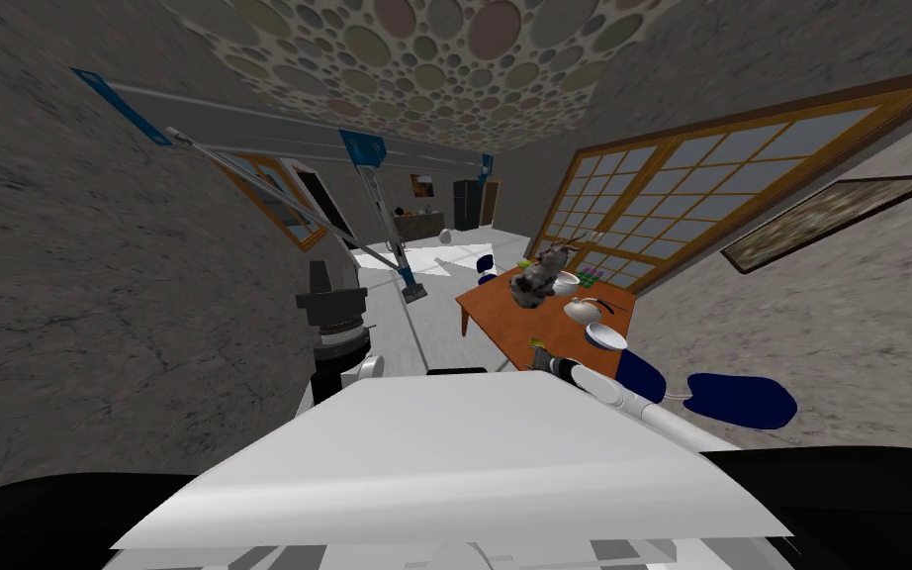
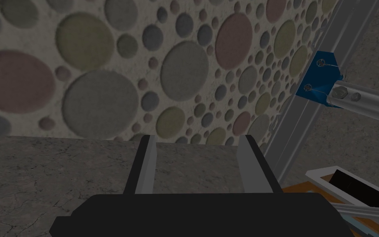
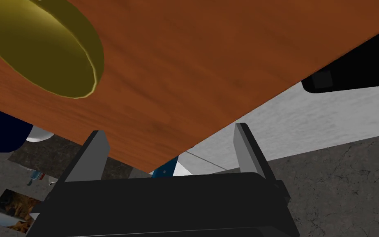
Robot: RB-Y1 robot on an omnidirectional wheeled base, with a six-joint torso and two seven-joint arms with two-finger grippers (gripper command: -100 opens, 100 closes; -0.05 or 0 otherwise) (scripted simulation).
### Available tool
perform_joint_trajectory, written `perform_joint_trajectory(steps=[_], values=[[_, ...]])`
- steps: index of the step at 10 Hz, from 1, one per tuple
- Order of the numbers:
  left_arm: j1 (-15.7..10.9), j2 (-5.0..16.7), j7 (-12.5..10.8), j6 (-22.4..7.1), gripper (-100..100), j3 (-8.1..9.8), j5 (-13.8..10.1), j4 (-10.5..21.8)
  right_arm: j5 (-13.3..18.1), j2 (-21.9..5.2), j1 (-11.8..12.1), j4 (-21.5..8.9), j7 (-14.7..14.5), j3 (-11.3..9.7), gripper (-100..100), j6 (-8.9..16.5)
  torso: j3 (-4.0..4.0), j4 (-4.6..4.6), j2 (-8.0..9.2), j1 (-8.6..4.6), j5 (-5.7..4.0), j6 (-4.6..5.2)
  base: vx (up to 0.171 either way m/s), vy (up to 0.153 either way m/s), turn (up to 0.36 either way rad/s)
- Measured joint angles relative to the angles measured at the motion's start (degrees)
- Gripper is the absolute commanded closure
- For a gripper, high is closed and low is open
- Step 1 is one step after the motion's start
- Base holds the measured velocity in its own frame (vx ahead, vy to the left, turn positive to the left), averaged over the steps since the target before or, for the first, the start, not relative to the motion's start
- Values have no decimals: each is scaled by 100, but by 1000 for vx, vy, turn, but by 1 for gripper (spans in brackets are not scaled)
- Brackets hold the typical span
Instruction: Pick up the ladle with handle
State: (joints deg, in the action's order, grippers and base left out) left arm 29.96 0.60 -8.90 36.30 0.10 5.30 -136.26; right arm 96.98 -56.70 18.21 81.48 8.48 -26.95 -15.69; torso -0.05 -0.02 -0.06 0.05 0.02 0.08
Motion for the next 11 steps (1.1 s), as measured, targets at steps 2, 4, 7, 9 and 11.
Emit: perform_joint_trajectory(steps=[2,4,7,9,11], values=[[0,0,0,0,0,0,0,0,278,-114,5,-93,42,-87,-100,84,2,1,4,0,0,-1,18,-2,70],[0,0,0,0,0,0,0,0,659,-278,-11,-224,103,-177,-100,137,2,1,4,-2,0,-1,27,-7,99],[0,0,0,0,0,0,0,0,844,-410,-43,-384,35,-278,-100,217,5,2,10,1,0,1,9,-3,15],[0,0,0,0,0,0,0,0,1096,-564,-17,-437,110,-327,-100,248,5,2,9,-1,1,-1,14,-9,81],[0,0,0,0,0,0,0,0,1201,-614,-50,-530,91,-384,0,285,6,2,10,-1,-1,1,3,-3,4]])
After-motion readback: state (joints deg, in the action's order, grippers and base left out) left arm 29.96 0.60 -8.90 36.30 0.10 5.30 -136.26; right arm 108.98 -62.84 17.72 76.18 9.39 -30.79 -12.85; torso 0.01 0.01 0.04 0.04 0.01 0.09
